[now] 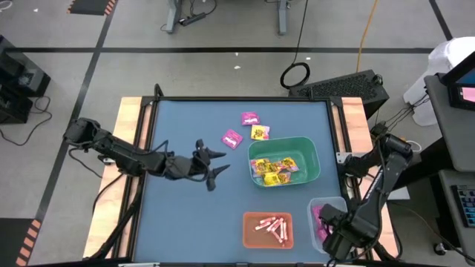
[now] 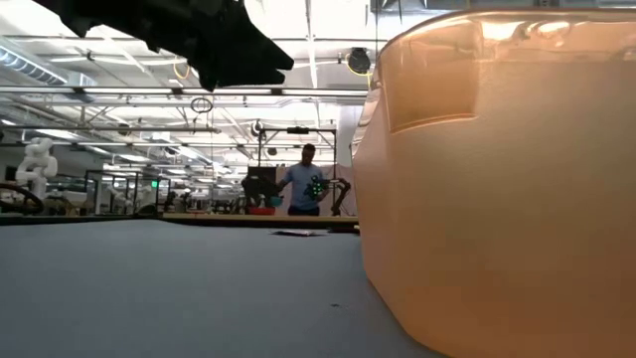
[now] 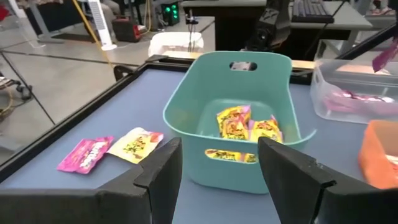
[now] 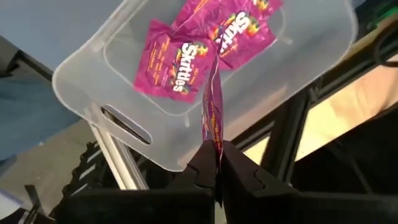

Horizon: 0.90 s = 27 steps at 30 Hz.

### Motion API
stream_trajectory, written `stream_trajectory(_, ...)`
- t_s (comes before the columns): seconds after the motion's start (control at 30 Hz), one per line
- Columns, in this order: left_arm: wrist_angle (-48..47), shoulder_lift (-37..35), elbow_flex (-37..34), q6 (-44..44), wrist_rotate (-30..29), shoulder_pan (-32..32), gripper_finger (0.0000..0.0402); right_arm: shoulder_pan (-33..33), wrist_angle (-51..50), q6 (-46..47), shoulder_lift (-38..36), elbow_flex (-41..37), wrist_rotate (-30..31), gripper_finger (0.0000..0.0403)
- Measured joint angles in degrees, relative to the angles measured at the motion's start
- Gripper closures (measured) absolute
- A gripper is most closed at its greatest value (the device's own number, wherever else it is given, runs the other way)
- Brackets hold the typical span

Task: Sort candy
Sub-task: Put the purple candy pack into the transparent bin

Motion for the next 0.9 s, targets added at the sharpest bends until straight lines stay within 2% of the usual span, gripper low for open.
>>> stream_trajectory(0.37,-1.5,0.0,0.0,0.1,0.0,4.4,0.0187,-1.3,2.7,1.3,0.0,-9.0,0.1,0.0396)
stream_trajectory(0.6,-3.0,0.0,0.0,3.6,0.2,7.0,0.0187,-4.0,12.3,-1.2,0.0,-15.0,0.5,0.0388)
stream_trajectory(0.73,-4.2,0.0,0.0,7.8,1.9,9.5,0.0187,-4.7,15.0,-1.7,0.0,-15.7,2.6,0.0360)
stream_trajectory(0.9,-10.7,0.0,0.0,7.6,10.3,13.1,0.0187,-4.9,15.8,-0.6,0.0,-14.5,2.2,0.0301)
